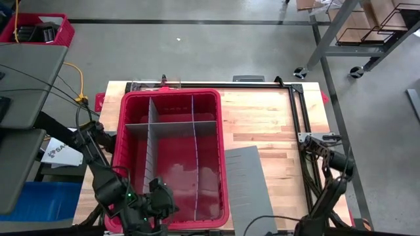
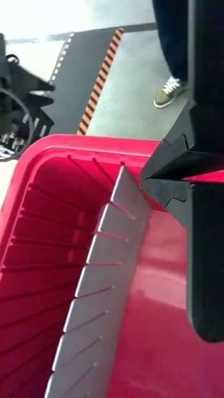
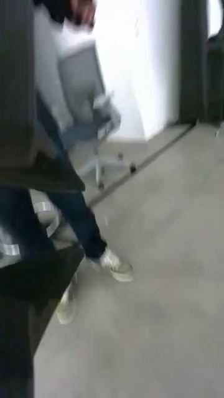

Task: Sort blocks
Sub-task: Assemble the bin divider into the red bin

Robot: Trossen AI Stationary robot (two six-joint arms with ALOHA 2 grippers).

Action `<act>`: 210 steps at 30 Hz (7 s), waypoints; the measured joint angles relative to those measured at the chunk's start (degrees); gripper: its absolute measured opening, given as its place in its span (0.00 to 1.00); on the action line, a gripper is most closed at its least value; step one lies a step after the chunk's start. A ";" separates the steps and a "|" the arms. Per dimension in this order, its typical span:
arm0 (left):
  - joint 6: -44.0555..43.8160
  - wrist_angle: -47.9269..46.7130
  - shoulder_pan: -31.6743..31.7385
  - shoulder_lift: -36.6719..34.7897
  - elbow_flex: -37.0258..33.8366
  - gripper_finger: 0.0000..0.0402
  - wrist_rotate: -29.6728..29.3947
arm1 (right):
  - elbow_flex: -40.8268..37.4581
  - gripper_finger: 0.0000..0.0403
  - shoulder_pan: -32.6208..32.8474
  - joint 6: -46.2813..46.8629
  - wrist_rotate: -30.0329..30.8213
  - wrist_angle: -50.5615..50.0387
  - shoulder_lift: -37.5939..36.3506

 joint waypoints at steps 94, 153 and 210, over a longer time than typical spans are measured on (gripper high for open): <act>19.65 63.64 6.02 24.97 0.23 0.00 13.49 | 9.74 0.00 -10.45 -30.48 -13.95 -53.30 4.78; 42.68 51.17 -7.23 -7.05 0.07 0.00 -13.61 | 37.08 0.00 -19.71 -42.49 19.20 -37.85 9.70; 3.64 80.30 6.20 34.51 -0.05 0.14 31.71 | 13.52 0.52 -3.30 3.02 -18.85 -45.04 3.69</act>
